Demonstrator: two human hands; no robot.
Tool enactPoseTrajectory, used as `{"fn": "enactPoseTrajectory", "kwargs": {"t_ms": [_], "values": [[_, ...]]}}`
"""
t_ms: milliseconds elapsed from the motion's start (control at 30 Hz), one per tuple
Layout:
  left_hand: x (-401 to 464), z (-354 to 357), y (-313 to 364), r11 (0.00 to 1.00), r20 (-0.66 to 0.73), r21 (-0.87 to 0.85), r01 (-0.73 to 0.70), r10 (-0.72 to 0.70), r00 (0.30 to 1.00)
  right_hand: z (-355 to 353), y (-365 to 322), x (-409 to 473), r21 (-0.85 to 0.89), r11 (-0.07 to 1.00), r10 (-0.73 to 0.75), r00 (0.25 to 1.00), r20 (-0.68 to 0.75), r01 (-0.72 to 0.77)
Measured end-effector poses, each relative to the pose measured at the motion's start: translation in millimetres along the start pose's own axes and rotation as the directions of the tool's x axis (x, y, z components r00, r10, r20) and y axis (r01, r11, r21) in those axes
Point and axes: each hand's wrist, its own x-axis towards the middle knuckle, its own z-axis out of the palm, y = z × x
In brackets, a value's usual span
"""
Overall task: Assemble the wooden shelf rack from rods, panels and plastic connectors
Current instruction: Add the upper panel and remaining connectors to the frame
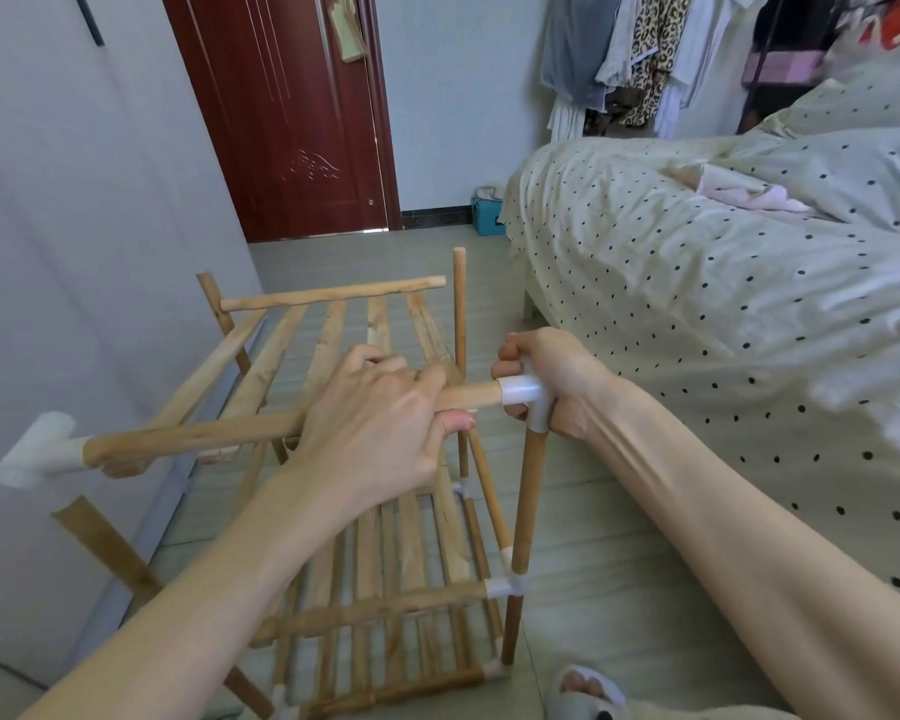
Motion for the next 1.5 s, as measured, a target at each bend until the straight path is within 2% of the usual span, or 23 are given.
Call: {"fn": "enactPoseTrajectory", "kwargs": {"t_ms": [333,467,633,900,1000,1167,1300,1367,1433,1500], "values": [[-7,-4,-14,0.991,0.074,-0.132,-0.019,0.029,0.997,-6,10,-9,0.077,0.997,-0.005,0.976,0.218,-0.012],[-11,-5,-15,0.996,0.072,-0.086,-0.028,0.034,0.997,-4,9,-11,0.066,0.997,0.018,0.973,0.231,-0.034],[-10,-1,-9,1.000,0.009,-0.002,0.028,-0.028,1.000,1,9,-11,0.117,0.993,0.017,0.987,0.162,-0.036],[-12,2,2,0.996,-0.057,-0.017,0.085,-0.086,0.995,5,9,-16,0.143,0.987,0.071,0.996,0.051,-0.078],[-12,3,-4,0.998,-0.026,-0.009,0.068,-0.069,0.997,10,11,-18,0.190,0.979,0.066,0.998,0.024,-0.070],[-14,0,-25,0.999,0.044,-0.023,0.044,-0.042,0.998,27,21,-23,0.289,0.957,-0.021,1.000,-0.020,0.026],[-26,2,-49,0.984,0.129,-0.073,0.165,-0.154,0.980,56,32,-31,0.393,0.914,-0.073,0.995,-0.073,0.096],[-40,3,-68,0.958,0.107,-0.148,0.244,-0.229,0.967,73,39,-35,0.388,0.917,-0.094,0.996,-0.009,0.090],[-54,2,-88,0.914,0.047,-0.230,0.334,-0.332,0.942,84,46,-39,0.314,0.946,-0.131,0.981,0.143,0.080],[-66,0,-99,0.818,0.028,-0.327,0.473,-0.492,0.870,88,50,-39,0.192,0.973,-0.182,0.931,0.315,0.125]]}}
